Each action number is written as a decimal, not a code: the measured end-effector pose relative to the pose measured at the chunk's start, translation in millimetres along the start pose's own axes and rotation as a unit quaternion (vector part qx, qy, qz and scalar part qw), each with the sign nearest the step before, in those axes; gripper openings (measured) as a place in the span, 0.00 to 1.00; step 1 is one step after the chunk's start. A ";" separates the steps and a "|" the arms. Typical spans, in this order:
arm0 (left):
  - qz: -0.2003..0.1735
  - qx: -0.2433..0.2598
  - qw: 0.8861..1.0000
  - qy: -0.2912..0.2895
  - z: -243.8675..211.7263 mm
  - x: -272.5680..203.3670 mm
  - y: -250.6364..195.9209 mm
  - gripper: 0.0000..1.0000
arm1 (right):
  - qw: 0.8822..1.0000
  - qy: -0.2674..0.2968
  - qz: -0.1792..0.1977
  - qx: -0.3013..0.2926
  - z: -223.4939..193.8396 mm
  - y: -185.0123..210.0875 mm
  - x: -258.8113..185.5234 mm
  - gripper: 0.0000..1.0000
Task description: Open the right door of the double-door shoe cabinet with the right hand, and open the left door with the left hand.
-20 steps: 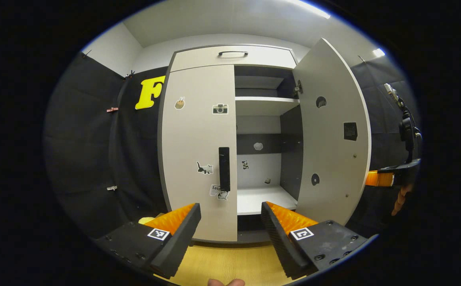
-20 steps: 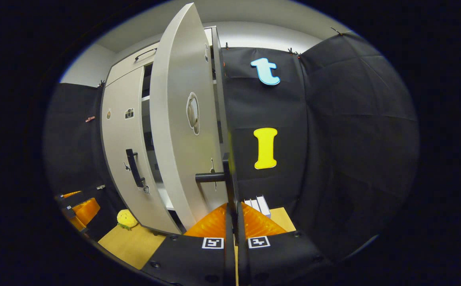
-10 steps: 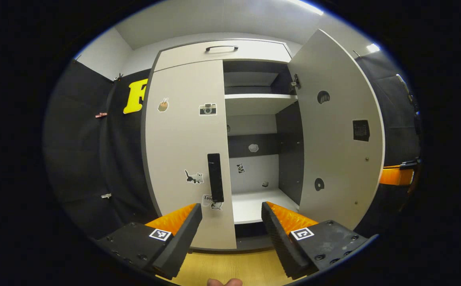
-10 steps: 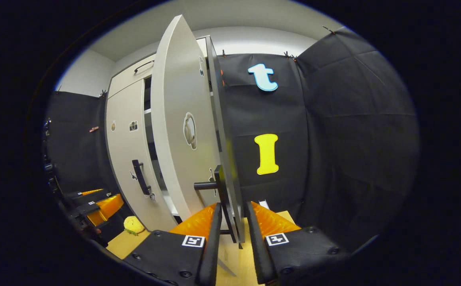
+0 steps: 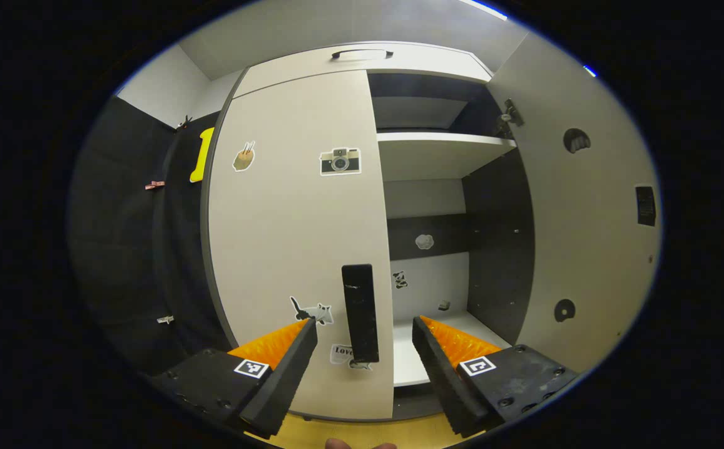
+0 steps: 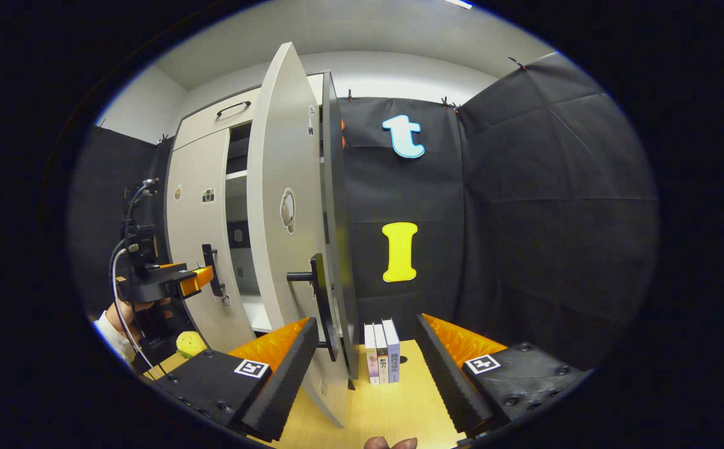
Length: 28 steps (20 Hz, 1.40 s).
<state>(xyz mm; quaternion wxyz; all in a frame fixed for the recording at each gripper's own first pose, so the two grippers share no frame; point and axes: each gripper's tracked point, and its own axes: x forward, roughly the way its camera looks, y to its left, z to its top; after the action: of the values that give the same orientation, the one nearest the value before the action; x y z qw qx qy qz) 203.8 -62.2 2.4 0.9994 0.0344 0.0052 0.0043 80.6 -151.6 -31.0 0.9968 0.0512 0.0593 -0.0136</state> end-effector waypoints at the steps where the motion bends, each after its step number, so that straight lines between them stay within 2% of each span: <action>1: -0.003 0.002 1.000 0.000 -2.0 9.1 -0.7 0.95 | 1.000 -0.001 -0.005 0.001 0.0 -4.4 -0.9 0.98; 2: -0.004 0.005 1.000 -0.001 -2.7 17.5 -1.1 0.94 | 1.000 -0.003 -0.012 0.000 1.2 -9.8 -1.7 0.98; 4: 0.001 0.010 1.000 0.001 -7.7 35.2 1.9 0.86 | 1.000 -0.005 -0.020 0.002 2.4 -17.9 -1.9 0.98; 7: 0.005 -0.001 1.000 0.016 -21.5 51.5 2.8 0.63 | 1.000 -0.005 -0.028 0.010 2.9 -27.1 -5.2 0.98; 8: -0.001 -0.008 1.000 0.018 -23.9 56.0 0.7 0.62 | 0.999 -0.009 -0.031 0.008 4.7 -30.7 -5.1 0.98; 10: -0.006 -0.020 1.000 0.016 -25.4 59.0 -0.3 0.48 | 0.999 -0.009 -0.031 -0.005 2.6 -31.3 -7.1 0.98; 11: -0.007 -0.027 1.000 0.010 -23.9 60.4 -0.4 0.36 | 0.999 -0.009 -0.030 -0.011 1.9 -30.2 -7.6 0.98; 18: -0.008 -0.027 0.999 0.022 -32.7 60.8 -1.2 0.37 | 0.999 -0.015 -0.024 -0.024 5.7 -16.8 -12.9 0.98; 22: -0.013 -0.038 0.999 0.030 -34.1 58.5 -0.4 0.23 | 0.999 -0.010 -0.027 -0.014 3.6 -10.7 -23.5 0.98; 25: -0.018 -0.041 0.998 0.033 -34.2 53.2 0.8 0.21 | 0.999 -0.013 -0.027 -0.013 3.3 -4.9 -32.1 0.98; 28: -0.024 -0.042 0.998 0.030 -36.5 28.1 6.6 0.20 | 1.000 -0.012 -0.026 -0.008 1.5 -1.7 -35.3 0.98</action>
<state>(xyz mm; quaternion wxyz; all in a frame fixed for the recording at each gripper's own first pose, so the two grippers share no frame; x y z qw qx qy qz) 231.4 -52.8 -33.9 0.9991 -0.0083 0.0360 -0.0186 45.7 -152.6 -25.5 0.9972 0.0411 0.0485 -0.0398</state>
